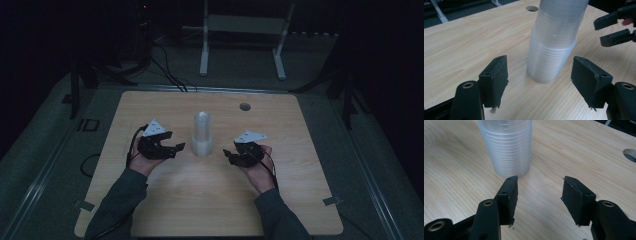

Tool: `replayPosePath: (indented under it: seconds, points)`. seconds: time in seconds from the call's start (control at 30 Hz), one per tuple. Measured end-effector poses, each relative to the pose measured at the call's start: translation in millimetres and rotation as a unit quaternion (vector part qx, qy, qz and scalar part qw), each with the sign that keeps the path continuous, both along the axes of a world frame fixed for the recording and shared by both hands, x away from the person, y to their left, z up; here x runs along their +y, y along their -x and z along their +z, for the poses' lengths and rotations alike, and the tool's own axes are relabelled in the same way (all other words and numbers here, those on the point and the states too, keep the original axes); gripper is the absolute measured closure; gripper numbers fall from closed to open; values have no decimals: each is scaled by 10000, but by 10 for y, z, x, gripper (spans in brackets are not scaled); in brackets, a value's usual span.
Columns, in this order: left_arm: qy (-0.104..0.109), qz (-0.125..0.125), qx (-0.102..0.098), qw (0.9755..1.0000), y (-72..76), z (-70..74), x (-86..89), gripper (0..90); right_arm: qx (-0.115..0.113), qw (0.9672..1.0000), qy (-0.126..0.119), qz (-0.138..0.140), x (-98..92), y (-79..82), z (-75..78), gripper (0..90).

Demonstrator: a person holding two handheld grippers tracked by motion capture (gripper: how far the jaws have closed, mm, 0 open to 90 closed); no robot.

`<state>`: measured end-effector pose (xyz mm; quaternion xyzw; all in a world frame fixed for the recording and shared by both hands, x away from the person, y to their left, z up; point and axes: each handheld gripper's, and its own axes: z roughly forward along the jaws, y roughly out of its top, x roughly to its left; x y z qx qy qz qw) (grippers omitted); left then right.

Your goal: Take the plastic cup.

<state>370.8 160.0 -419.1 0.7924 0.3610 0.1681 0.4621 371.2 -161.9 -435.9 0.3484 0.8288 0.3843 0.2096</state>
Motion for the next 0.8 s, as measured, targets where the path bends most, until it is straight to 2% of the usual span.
replayPosePath:
  seconds: [0.33,0.47,0.57,0.8]
  points:
    - [-125,-169,-140,9997,-64,177,-113,294,-57,9999,-11,96,94,-41,-23,495]
    - [-203,-249,-211,9993,-93,255,-157,293,-91,9997,-124,184,126,-58,-37,497]
    - [-210,-282,-242,9991,-104,289,-185,292,-73,9996,-129,228,165,-64,-42,483]
    - [-129,-348,-314,9988,-128,378,-245,289,-108,9998,-93,135,228,-97,-52,423]
